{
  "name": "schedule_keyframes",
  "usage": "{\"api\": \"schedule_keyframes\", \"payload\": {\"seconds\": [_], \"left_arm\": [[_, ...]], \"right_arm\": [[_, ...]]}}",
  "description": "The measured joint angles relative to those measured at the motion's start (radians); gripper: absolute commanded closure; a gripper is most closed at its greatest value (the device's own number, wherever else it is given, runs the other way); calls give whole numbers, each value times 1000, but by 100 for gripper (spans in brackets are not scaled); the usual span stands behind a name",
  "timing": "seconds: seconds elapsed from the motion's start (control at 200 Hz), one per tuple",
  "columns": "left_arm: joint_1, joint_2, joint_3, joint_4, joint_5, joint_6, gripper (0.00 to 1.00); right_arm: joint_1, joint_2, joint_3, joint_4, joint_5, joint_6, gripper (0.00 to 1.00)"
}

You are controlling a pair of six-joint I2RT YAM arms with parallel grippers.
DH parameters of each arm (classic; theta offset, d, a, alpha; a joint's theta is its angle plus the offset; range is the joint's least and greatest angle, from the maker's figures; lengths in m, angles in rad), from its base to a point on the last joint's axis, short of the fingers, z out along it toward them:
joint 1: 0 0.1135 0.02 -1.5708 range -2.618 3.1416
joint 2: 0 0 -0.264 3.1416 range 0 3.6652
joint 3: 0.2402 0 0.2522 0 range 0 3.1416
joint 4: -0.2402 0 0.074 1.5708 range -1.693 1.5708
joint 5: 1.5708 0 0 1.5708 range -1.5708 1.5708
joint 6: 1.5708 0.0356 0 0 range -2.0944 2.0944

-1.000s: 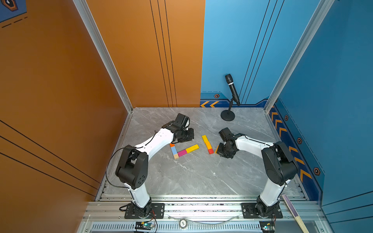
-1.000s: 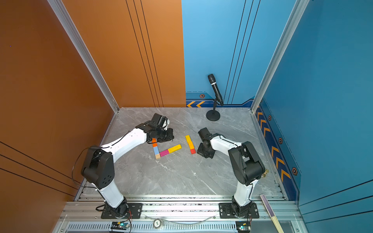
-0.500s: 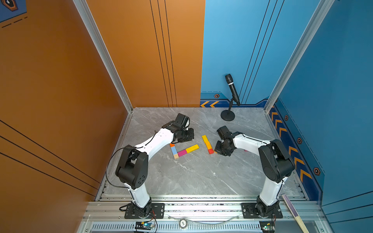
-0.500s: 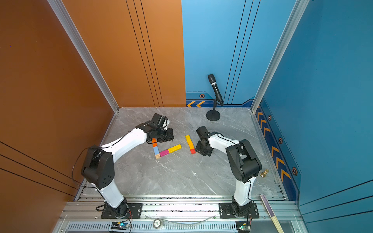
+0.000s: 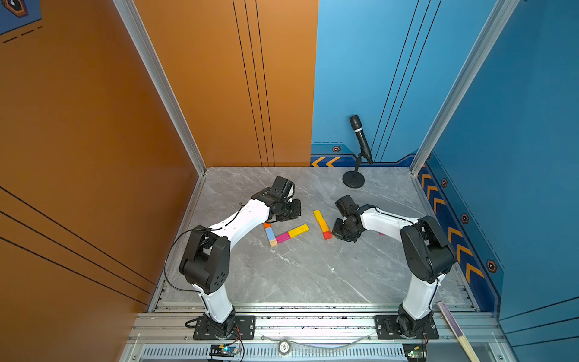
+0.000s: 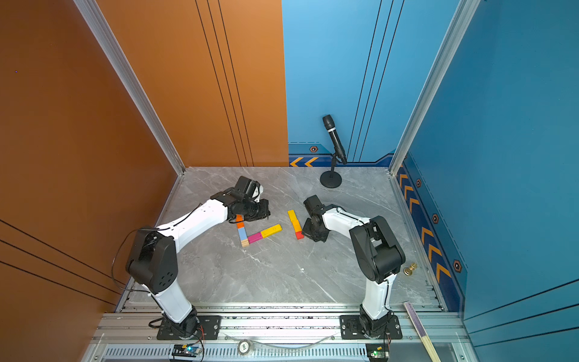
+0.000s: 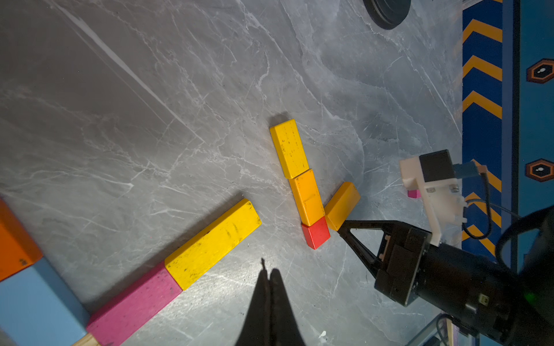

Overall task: Assemble the letter v with building blocks
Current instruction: Assemble the building block at the center of the board.

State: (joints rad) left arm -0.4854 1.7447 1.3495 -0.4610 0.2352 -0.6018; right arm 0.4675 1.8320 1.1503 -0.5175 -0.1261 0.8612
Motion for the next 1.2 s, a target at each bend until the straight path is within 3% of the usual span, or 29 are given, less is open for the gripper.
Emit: {"api": "schedule_keyframes", "payload": {"seconds": [0.1,0.2,0.33,0.486,0.696,1.201], "left_arm": [[0,0,0,0,0,0,98],[-1,0,0,0,0,0,98],[-13,0,-1,0,1,0,98],[-56,0,-19,0,9,-2,98],[-128,0,-38,-3,24,-20,98],[-184,53,-26,-17,38,-35,98]], "right_arm": [[-3,-73,-14,-34,18,-6,100],[-31,-168,-15,-51,27,-26,94],[-111,-241,-13,-56,35,-63,75],[-197,-193,22,-58,10,-139,58],[-208,-51,59,-20,-88,-193,40],[-191,58,72,106,-206,-200,37]]}}
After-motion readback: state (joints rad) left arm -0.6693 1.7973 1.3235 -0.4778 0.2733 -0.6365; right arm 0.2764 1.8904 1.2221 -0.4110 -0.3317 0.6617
